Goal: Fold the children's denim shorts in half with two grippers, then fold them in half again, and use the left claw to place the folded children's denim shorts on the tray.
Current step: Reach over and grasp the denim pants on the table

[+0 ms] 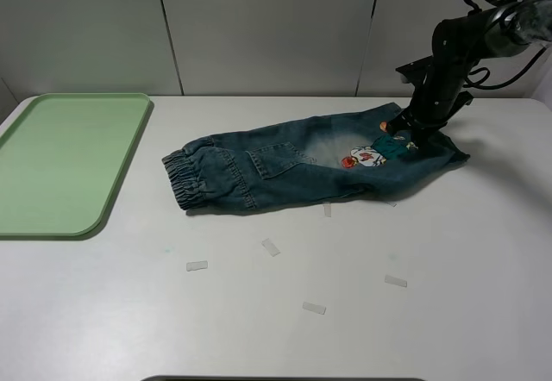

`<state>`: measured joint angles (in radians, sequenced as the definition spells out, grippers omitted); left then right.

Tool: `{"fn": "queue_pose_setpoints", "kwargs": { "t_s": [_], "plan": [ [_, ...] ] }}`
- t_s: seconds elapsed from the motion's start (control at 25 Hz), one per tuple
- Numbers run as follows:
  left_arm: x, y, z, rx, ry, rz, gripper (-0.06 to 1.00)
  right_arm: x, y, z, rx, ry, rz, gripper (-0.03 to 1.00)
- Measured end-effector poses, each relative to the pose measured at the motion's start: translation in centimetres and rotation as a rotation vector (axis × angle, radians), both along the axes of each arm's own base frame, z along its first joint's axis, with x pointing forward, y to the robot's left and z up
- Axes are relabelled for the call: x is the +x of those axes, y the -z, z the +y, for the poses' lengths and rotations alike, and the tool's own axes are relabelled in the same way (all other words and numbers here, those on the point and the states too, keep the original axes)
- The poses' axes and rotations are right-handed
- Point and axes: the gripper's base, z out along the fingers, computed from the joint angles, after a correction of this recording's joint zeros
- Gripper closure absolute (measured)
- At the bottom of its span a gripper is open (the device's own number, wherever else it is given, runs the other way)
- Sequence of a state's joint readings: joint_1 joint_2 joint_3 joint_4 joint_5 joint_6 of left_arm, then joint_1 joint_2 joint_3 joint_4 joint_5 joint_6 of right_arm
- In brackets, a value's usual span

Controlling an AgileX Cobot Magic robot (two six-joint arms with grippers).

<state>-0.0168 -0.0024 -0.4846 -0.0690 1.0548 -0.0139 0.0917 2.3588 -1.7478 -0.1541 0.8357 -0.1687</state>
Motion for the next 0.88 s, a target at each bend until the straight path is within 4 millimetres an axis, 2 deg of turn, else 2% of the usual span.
{"fn": "queue_pose_setpoints", "kwargs": {
  "t_s": [0.24, 0.32, 0.36, 0.4, 0.52, 0.56, 0.68, 0.88],
  "plan": [
    [0.0, 0.0, 0.0, 0.0, 0.0, 0.0, 0.03, 0.0, -0.5, -0.1, -0.007, 0.0, -0.01, 1.0],
    [0.0, 0.0, 0.0, 0.0, 0.0, 0.0, 0.03, 0.0, -0.5, -0.2, -0.017, -0.005, -0.011, 0.97],
    [0.0, 0.0, 0.0, 0.0, 0.0, 0.0, 0.03, 0.0, -0.5, -0.3, -0.024, -0.007, -0.012, 0.92],
    [0.0, 0.0, 0.0, 0.0, 0.0, 0.0, 0.03, 0.1, -0.5, -0.3, -0.035, -0.01, -0.013, 0.83],
    [0.0, 0.0, 0.0, 0.0, 0.0, 0.0, 0.03, 0.1, -0.6, -0.7, -0.045, 0.003, -0.016, 0.43],
    [0.0, 0.0, 0.0, 0.0, 0.0, 0.0, 0.03, 0.1, -0.6, -0.7, -0.046, 0.005, -0.017, 0.38],
    [0.0, 0.0, 0.0, 0.0, 0.0, 0.0, 0.03, 0.1, -0.6, -1.3, -0.042, 0.019, -0.02, 0.3],
    [0.0, 0.0, 0.0, 0.0, 0.0, 0.0, 0.03, 0.1, -0.5, -4.1, 0.037, 0.093, -0.011, 0.28]
  ]
}}
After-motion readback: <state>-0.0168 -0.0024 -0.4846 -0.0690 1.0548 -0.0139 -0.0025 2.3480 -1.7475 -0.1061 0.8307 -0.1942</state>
